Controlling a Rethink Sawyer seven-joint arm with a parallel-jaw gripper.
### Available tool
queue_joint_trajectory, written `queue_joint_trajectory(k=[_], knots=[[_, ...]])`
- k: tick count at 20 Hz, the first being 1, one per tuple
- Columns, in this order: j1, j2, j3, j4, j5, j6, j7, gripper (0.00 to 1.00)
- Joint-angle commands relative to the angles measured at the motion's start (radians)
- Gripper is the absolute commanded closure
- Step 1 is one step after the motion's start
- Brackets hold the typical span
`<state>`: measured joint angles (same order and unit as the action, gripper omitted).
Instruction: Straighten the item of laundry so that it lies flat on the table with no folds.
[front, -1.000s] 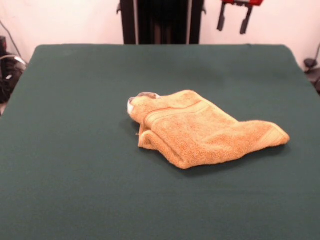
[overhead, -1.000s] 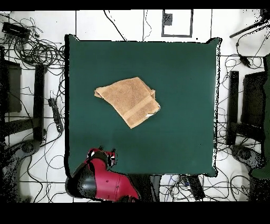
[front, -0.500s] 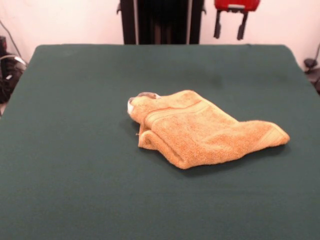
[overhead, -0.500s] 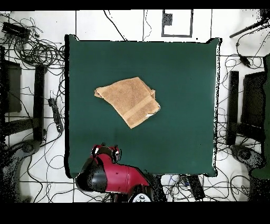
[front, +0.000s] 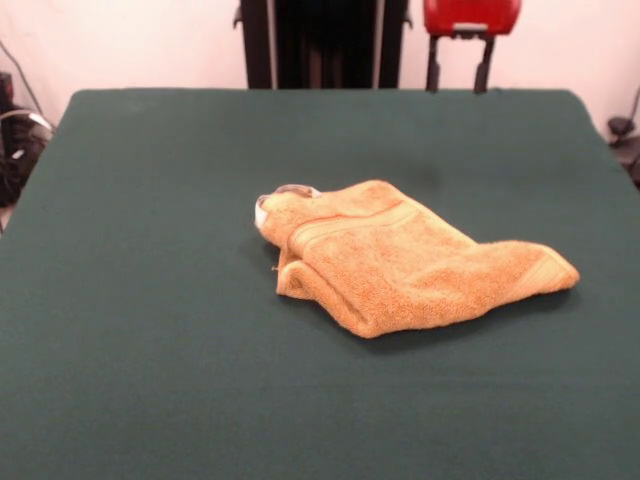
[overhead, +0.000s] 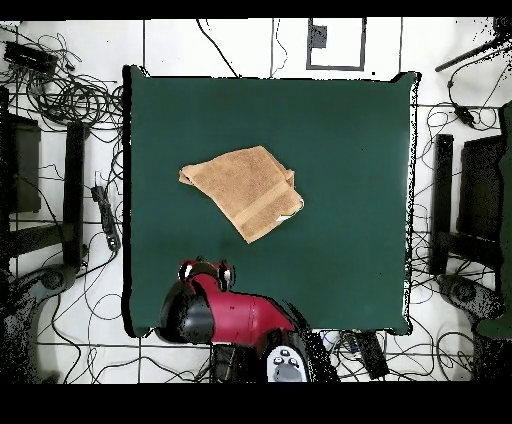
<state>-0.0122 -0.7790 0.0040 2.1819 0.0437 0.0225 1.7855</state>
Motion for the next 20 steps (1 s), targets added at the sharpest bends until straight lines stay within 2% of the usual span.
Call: queue_joint_trajectory(k=[1, 4, 20], knots=[[-0.017, 0.078, 0.111, -0.177, -0.035, 0.166, 0.018, 0.00], [-0.026, 0.089, 0.119, -0.203, -0.051, 0.180, 0.014, 0.00], [-0.044, 0.093, 0.123, -0.215, -0.104, 0.209, 0.036, 0.00]])
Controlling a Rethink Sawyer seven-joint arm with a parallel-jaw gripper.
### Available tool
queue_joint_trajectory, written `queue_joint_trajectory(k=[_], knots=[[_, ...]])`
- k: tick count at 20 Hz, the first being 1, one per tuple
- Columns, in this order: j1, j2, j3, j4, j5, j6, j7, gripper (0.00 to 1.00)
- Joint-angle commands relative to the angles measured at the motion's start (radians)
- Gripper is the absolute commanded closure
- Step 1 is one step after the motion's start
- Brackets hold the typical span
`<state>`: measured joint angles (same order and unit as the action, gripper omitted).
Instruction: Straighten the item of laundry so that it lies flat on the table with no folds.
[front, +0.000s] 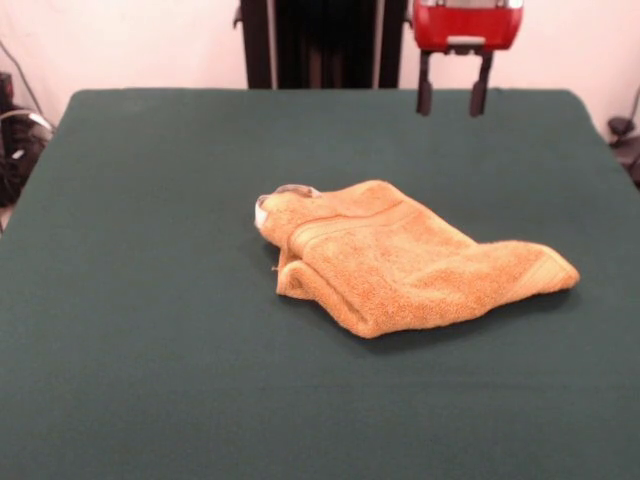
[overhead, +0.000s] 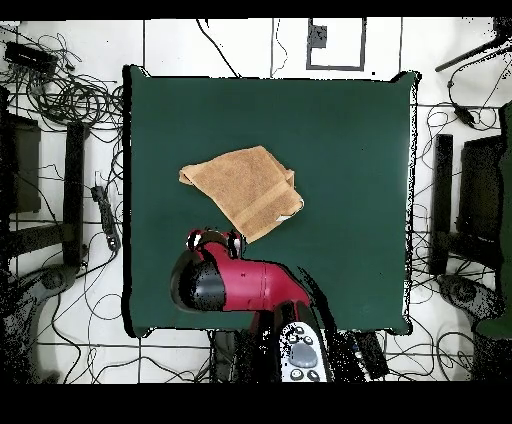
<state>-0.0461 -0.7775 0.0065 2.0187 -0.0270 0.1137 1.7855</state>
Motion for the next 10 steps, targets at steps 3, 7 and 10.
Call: queue_joint_trajectory(k=[3, 7, 10], knots=[[-0.015, 0.092, 0.121, -0.054, -0.042, 0.120, 0.037, 0.00], [-0.021, 0.100, 0.119, -0.063, -0.054, 0.124, 0.031, 0.00], [-0.023, 0.104, 0.114, -0.072, -0.063, 0.127, 0.027, 0.00]])
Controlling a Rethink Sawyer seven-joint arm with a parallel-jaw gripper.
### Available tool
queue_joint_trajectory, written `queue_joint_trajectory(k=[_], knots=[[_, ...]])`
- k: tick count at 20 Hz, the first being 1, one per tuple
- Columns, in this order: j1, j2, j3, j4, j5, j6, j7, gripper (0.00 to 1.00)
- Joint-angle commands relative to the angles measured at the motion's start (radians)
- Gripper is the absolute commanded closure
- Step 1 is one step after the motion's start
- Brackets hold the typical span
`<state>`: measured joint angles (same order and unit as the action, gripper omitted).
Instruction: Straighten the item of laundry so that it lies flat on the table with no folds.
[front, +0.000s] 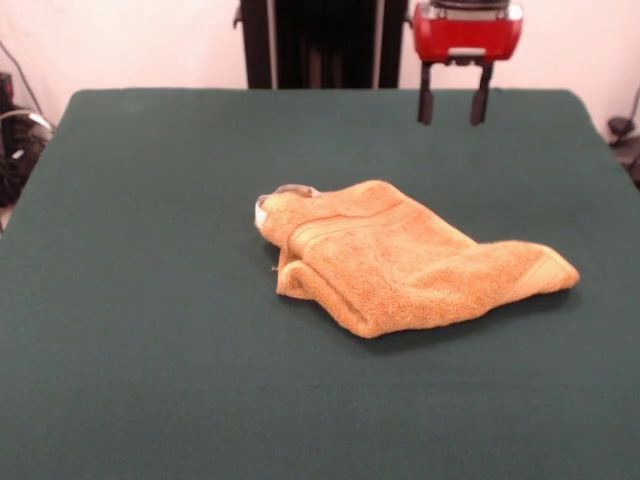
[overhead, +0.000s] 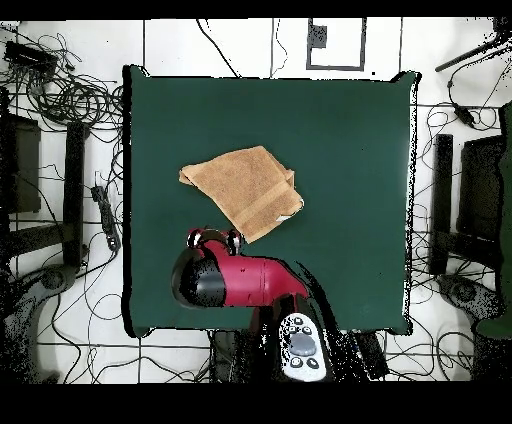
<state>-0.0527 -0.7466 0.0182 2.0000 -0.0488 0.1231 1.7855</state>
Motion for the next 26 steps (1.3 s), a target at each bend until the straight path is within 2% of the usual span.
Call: queue_joint_trajectory(k=[1, 26], knots=[[-0.020, 0.075, 0.101, -0.056, -0.045, 0.118, 0.025, 0.00], [-0.045, 0.145, 0.079, -0.178, -0.166, 0.151, 0.016, 0.00]])
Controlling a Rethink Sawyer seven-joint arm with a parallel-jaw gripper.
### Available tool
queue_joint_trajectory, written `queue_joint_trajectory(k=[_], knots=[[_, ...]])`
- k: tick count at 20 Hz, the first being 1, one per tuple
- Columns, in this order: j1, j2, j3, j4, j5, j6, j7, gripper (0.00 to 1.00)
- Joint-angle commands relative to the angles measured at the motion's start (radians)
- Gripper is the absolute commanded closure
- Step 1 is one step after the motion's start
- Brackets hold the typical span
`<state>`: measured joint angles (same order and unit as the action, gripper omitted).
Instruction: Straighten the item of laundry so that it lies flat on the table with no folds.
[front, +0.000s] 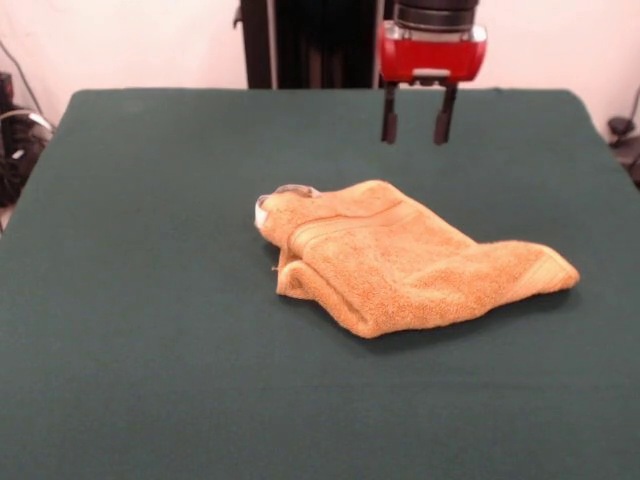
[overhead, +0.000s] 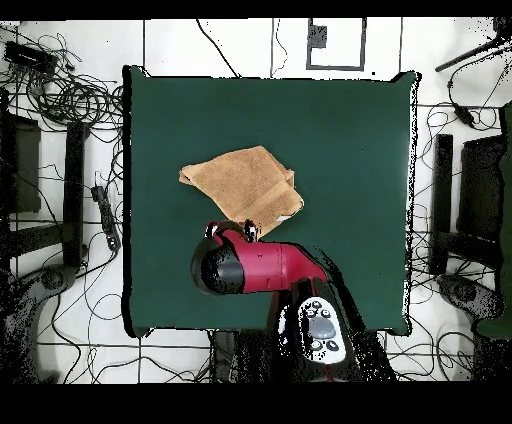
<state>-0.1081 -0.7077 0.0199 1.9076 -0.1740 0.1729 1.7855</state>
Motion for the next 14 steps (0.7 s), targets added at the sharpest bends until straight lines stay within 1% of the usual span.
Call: queue_joint_trajectory(k=[1, 8, 14], knots=[[0.012, 0.118, 0.071, -0.096, -0.045, 0.100, 0.017, 0.00], [0.039, 0.188, 0.055, -0.150, -0.064, 0.072, 0.037, 0.00], [0.083, 0.237, 0.036, -0.212, -0.063, 0.082, 0.055, 0.00]])
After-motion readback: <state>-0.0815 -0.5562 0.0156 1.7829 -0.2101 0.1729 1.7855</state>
